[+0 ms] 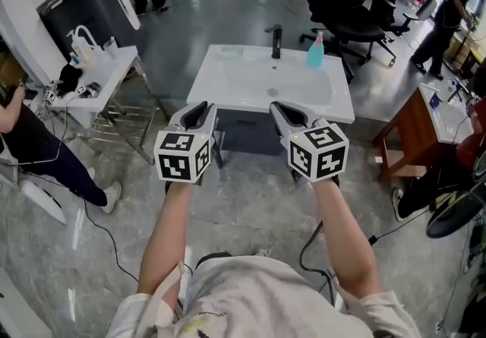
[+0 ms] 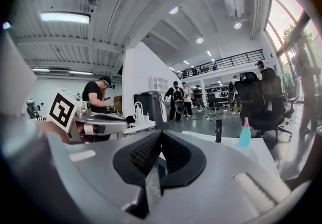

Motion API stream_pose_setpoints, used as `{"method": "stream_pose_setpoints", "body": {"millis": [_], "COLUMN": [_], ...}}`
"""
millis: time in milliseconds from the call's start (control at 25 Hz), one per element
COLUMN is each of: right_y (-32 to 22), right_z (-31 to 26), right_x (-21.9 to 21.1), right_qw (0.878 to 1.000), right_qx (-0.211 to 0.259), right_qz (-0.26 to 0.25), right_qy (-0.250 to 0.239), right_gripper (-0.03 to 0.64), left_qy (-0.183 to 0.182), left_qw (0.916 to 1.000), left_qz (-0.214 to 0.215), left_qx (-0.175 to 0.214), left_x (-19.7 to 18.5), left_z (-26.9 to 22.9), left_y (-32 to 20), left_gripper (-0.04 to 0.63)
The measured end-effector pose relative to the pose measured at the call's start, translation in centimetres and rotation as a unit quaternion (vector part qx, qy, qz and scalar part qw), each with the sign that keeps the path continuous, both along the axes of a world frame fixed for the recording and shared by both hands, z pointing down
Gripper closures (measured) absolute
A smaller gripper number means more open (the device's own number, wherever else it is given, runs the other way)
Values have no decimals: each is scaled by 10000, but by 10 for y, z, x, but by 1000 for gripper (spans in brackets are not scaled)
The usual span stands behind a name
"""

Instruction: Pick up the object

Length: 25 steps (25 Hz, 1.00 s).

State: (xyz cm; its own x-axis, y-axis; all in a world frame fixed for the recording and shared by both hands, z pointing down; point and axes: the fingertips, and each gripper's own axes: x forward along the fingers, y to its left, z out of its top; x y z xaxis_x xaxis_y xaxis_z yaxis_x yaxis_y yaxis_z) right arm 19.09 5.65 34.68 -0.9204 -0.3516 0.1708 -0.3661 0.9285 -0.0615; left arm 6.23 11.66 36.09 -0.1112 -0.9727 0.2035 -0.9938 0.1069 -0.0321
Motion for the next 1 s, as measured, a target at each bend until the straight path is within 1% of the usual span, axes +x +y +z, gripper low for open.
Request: {"method": "stream_pose_setpoints", "body": {"millis": [200,360,600,840,1000], "right_y": [-7,-13,-30,-51,-72], "right_z": [0,-1,5,21,31], "right_x": [8,11,7,-12,-36], "right_qw": [10000,9999,9999,9997,9996], "right_qx": [-29,-72,-104,-198,-275], "right_qz": [-23,-98,-101,-108,-25], "right_qy": [-44,-72,-65,56,115], "right_gripper": [614,614,614,614,614], "left_qy": [-10,-14,44,23,88], "left_qw": [10000,9999,9999,9999,9998], "left_qz": [-53,-126,-81,28,205], "left_qx": [14,13,-59,-99,8], "left_x": [7,9,3,-14,-35], "left_z": [-2,-4,8,19,24], "left_y": [-7,-15,-33,-55,-76], "left_gripper": [488,485,450,412,368]}}
